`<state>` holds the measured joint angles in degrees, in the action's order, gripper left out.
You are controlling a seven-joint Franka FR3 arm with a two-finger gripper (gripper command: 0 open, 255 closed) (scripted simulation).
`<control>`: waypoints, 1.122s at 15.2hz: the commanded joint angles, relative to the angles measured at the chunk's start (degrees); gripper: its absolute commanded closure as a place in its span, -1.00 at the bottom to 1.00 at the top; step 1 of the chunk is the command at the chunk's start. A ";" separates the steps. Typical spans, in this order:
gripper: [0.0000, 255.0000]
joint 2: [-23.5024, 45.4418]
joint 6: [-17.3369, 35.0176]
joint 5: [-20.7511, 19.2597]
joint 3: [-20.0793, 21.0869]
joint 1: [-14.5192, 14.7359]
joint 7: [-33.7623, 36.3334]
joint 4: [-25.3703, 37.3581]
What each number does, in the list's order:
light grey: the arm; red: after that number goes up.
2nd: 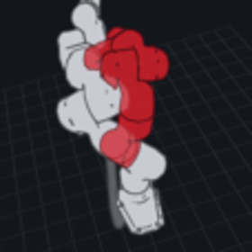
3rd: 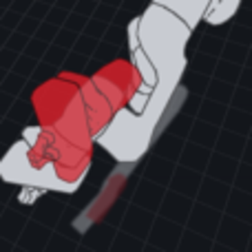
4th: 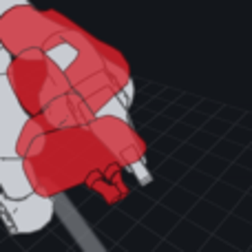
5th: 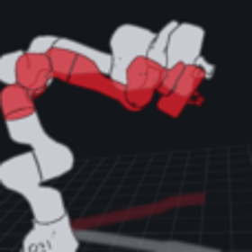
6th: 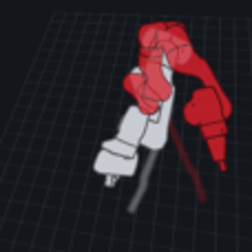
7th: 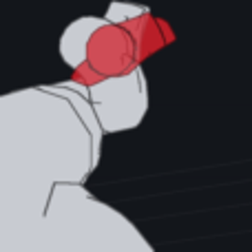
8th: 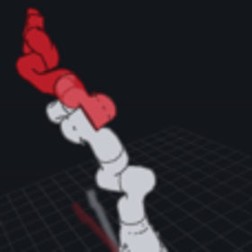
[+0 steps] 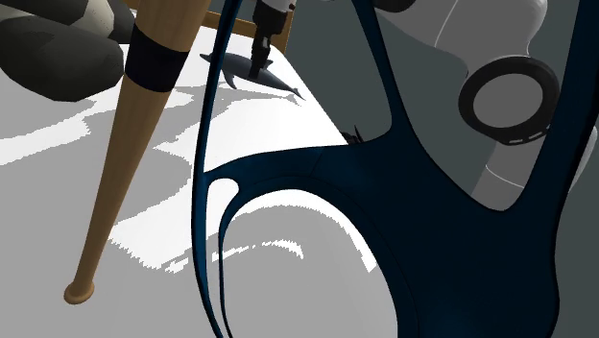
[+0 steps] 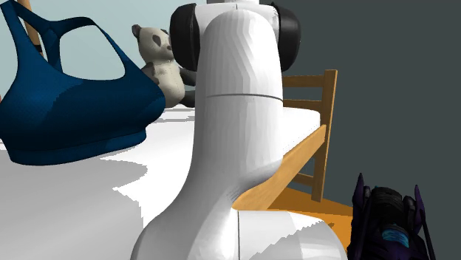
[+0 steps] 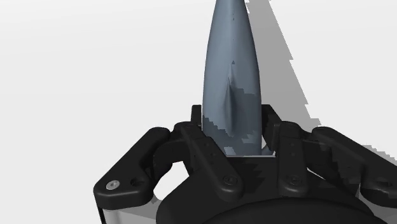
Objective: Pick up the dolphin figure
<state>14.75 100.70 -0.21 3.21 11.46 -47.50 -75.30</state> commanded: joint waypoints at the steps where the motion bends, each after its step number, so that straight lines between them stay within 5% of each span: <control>1: 1.00 0.01 0.06 0.00 -0.01 -0.02 -0.01 -0.08; 7: 1.00 0.06 0.04 -0.02 0.00 0.01 0.04 -0.01; 17: 1.00 4.14 -9.87 -0.28 0.04 0.28 0.19 13.98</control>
<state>18.03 92.12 -0.45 3.25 11.71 -47.30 -63.47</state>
